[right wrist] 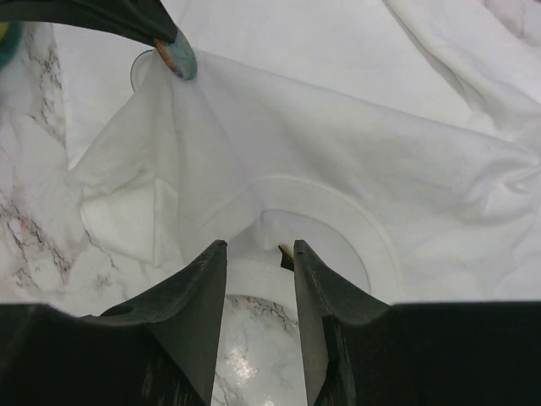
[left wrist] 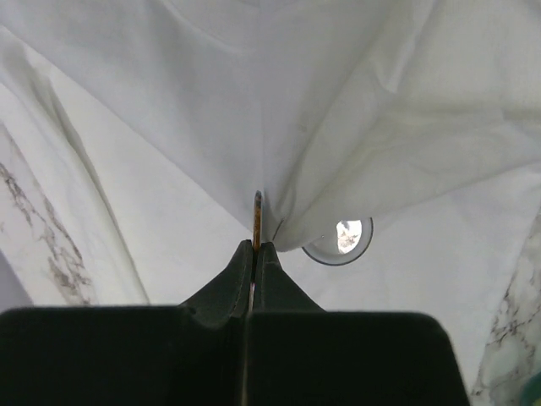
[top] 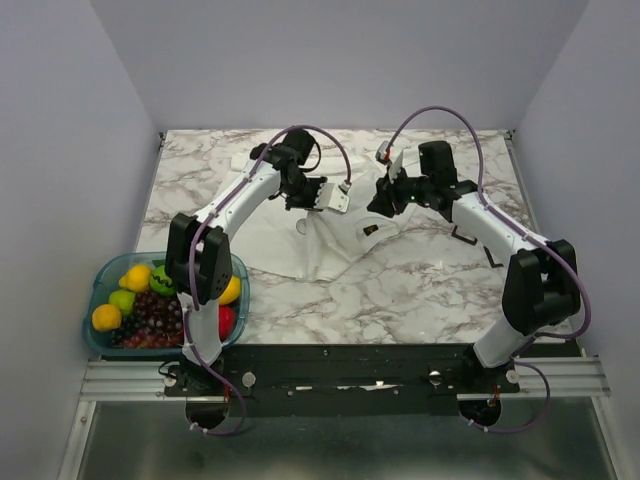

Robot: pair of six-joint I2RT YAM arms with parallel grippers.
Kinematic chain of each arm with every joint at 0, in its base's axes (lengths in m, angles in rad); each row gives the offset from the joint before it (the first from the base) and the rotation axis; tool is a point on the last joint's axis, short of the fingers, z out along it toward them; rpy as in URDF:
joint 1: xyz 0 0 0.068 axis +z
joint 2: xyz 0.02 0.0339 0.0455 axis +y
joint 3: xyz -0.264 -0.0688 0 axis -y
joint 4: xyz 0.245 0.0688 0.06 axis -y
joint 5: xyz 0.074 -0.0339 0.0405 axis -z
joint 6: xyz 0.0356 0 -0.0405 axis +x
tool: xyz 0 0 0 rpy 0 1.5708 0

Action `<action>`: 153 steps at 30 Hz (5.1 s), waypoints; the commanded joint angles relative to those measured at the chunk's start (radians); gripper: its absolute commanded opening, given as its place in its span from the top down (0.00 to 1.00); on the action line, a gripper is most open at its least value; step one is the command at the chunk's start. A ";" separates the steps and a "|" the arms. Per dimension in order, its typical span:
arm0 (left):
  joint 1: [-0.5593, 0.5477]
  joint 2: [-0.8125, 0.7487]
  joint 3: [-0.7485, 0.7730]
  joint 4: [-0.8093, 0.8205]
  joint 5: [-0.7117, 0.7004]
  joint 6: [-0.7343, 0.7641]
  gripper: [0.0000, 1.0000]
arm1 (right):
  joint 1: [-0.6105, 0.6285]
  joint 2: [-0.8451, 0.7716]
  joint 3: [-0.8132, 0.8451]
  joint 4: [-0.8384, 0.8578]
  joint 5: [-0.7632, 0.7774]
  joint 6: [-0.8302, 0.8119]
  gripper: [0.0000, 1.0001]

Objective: Remove the brooch from the garment

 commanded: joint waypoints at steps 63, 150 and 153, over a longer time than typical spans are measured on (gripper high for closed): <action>0.141 -0.154 -0.324 0.464 0.070 -1.205 1.00 | 0.346 0.382 0.190 -0.231 0.449 -0.395 0.65; 0.161 -0.308 -0.235 1.447 0.774 -1.880 1.00 | 0.026 0.052 0.486 0.308 -0.514 0.703 0.99; 0.161 -0.317 -0.236 1.436 0.772 -1.866 0.82 | 0.020 0.057 0.484 0.309 -0.507 0.717 0.99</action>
